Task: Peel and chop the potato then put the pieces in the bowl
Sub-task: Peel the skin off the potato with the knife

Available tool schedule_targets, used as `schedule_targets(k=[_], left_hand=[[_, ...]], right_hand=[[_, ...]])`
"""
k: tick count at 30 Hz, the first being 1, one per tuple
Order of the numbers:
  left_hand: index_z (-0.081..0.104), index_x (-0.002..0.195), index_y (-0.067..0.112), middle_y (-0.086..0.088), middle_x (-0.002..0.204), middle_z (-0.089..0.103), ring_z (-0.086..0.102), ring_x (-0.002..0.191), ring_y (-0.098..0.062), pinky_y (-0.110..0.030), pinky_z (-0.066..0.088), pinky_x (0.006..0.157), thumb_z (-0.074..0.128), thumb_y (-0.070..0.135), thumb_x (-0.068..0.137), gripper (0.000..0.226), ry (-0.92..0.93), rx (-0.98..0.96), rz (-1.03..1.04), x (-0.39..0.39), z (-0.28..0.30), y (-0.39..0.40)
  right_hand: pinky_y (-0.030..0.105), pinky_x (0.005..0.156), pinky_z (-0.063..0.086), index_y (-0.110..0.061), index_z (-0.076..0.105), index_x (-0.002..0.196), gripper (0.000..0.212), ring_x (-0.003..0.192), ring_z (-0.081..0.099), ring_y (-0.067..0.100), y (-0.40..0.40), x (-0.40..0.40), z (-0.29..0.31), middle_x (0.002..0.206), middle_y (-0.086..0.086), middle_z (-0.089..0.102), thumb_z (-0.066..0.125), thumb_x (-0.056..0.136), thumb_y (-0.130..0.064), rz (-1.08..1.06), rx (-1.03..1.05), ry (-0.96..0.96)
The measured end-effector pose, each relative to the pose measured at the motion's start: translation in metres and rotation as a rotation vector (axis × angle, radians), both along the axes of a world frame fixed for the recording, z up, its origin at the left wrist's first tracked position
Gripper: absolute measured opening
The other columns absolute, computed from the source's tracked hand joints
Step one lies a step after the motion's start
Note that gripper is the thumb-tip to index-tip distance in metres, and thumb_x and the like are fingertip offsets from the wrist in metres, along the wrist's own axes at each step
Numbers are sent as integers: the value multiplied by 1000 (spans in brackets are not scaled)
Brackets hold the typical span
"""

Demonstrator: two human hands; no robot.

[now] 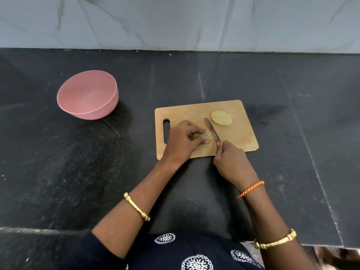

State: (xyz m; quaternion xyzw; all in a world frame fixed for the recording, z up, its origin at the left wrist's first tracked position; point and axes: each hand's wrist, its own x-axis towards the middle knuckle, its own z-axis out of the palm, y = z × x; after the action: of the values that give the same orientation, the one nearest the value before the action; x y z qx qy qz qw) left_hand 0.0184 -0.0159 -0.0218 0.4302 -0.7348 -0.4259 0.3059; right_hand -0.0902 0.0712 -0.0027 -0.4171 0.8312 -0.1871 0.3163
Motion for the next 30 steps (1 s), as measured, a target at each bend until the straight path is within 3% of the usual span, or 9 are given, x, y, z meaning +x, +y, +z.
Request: schedule_targets(k=[13,16,25,30], left_hand=[[72,98,8,2,87,62,56,77,-4,-8,45,72,81,17,69,31,-29,-37,20,-2,1,6],[72,98,9,2,87,62,57,78,-7,-14,48,74,80,17,70,31,-30,-32,23,-2,0,8],[73,97,9,1,86,62,57,78,-7,-13,47,73,81,16,68,31,-3,-50,46,-3,-3,11],[73,95,9,2,88,65,61,78,-7,-13,49,74,83,15,66,31,29,10,51,-1,-2,10]], right_hand=[[44,71,49,-11,40,88,28,76,57,32,15,16,-7,76,9,49,28,101,-33,-58,-21,-10],[47,72,51,-12,40,88,28,75,58,33,17,18,-8,78,11,52,27,101,-33,-78,-26,7],[44,71,50,-13,43,89,30,74,58,33,37,20,-6,80,14,57,28,101,-36,-104,-39,-7],[28,48,32,-10,43,79,34,60,50,19,30,9,13,72,9,54,31,101,-33,-144,-170,-33]])
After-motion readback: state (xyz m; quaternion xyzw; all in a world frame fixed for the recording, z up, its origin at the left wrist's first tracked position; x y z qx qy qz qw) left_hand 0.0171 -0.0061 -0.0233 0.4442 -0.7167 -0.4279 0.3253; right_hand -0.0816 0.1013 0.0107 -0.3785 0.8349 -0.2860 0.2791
